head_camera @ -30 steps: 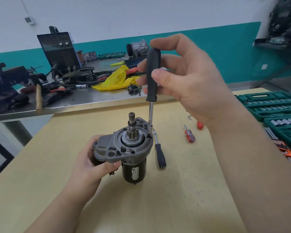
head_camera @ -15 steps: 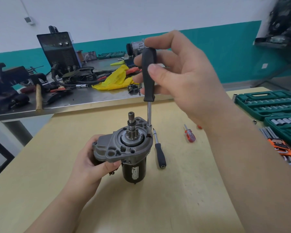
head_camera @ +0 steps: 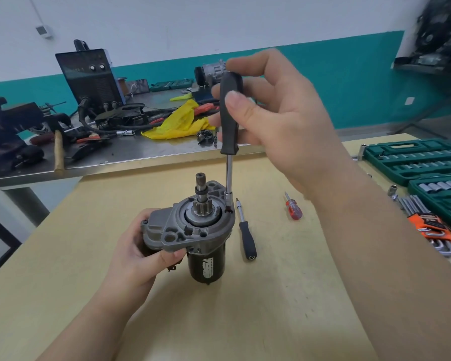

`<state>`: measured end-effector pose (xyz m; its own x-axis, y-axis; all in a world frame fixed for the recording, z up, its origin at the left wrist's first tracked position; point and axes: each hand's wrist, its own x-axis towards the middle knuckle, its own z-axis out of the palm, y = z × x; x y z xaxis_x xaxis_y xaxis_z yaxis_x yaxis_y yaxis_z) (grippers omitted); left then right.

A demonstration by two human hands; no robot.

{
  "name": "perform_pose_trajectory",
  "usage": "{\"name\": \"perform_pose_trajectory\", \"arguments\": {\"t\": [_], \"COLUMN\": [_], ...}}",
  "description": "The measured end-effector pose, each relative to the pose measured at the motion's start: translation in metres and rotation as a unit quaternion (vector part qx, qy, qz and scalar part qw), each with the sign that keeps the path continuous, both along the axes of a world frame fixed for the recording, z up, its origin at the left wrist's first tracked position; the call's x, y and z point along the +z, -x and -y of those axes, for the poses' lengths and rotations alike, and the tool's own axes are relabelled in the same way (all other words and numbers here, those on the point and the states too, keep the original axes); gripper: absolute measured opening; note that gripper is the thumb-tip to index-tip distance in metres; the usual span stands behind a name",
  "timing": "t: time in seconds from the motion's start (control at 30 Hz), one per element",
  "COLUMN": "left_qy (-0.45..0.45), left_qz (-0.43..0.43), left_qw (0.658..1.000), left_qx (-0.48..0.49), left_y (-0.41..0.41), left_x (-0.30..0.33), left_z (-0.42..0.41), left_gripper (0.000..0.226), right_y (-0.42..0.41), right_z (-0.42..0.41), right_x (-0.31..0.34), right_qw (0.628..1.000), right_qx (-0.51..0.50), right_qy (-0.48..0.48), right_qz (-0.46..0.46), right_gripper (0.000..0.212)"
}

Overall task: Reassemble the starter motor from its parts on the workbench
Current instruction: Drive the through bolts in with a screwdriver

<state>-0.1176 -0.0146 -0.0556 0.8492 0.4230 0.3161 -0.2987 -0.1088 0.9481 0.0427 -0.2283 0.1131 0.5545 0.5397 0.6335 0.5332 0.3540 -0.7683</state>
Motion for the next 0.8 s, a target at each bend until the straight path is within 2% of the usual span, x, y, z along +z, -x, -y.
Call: {"name": "perform_pose_trajectory", "arguments": {"t": [0.07, 0.13, 0.2, 0.27, 0.33, 0.4, 0.5, 0.57, 0.6, 0.63, 0.7, 0.77, 0.8], "left_qy": [-0.002, -0.006, -0.008, -0.006, -0.002, 0.000, 0.001, -0.001, -0.003, -0.004, -0.005, -0.008, -0.008], "left_qz": [-0.002, -0.004, -0.006, -0.004, -0.001, 0.000, -0.003, -0.007, -0.008, -0.008, -0.008, -0.009, -0.009], "left_qw": [1.000, 1.000, 1.000, 1.000, 1.000, 1.000, 1.000, 1.000, 1.000, 1.000, 1.000, 1.000, 1.000], "left_qx": [-0.001, -0.003, -0.002, -0.002, -0.001, -0.001, -0.003, -0.003, -0.003, -0.002, -0.001, -0.002, -0.004], "left_y": [0.000, -0.001, -0.001, -0.001, 0.000, 0.000, 0.001, 0.000, 0.000, 0.000, 0.000, 0.000, 0.000], "left_x": [0.001, 0.002, 0.003, 0.002, 0.002, 0.002, 0.002, 0.001, 0.001, 0.001, 0.001, 0.002, 0.002], "left_z": [0.001, 0.002, 0.003, 0.003, 0.002, 0.001, 0.001, 0.001, 0.001, 0.001, 0.001, 0.001, 0.001], "left_gripper": [0.076, 0.076, 0.074, 0.074, 0.074, 0.074, 0.074, 0.076, 0.076, 0.077, 0.076, 0.076, 0.076], "right_y": [-0.001, 0.000, 0.000, 0.002, 0.004, 0.003, 0.001, 0.002, 0.003, 0.004, 0.005, 0.006, 0.006], "right_z": [0.004, 0.005, 0.001, -0.007, -0.011, -0.010, -0.007, -0.002, 0.000, 0.001, -0.001, -0.005, -0.007], "right_x": [0.002, 0.003, -0.001, -0.006, -0.009, -0.008, -0.004, -0.001, 0.000, 0.000, -0.001, -0.005, -0.006], "right_qw": [0.998, 0.999, 0.996, 0.973, 0.955, 0.965, 0.999, 0.999, 0.998, 0.999, 0.995, 0.967, 0.956], "right_qx": [0.056, 0.045, -0.064, -0.204, -0.263, -0.226, -0.035, 0.049, 0.058, 0.044, -0.067, -0.214, -0.252], "right_qy": [0.007, 0.003, 0.003, 0.007, 0.001, 0.004, -0.002, -0.004, -0.003, -0.005, 0.000, 0.010, 0.011], "right_qz": [-0.014, 0.005, 0.055, 0.106, 0.138, 0.131, 0.036, 0.002, 0.005, 0.018, 0.075, 0.135, 0.150], "right_gripper": [0.027, 0.031, 0.033, 0.035, 0.037, 0.036, 0.024, 0.026, 0.028, 0.030, 0.031, 0.035, 0.037]}}
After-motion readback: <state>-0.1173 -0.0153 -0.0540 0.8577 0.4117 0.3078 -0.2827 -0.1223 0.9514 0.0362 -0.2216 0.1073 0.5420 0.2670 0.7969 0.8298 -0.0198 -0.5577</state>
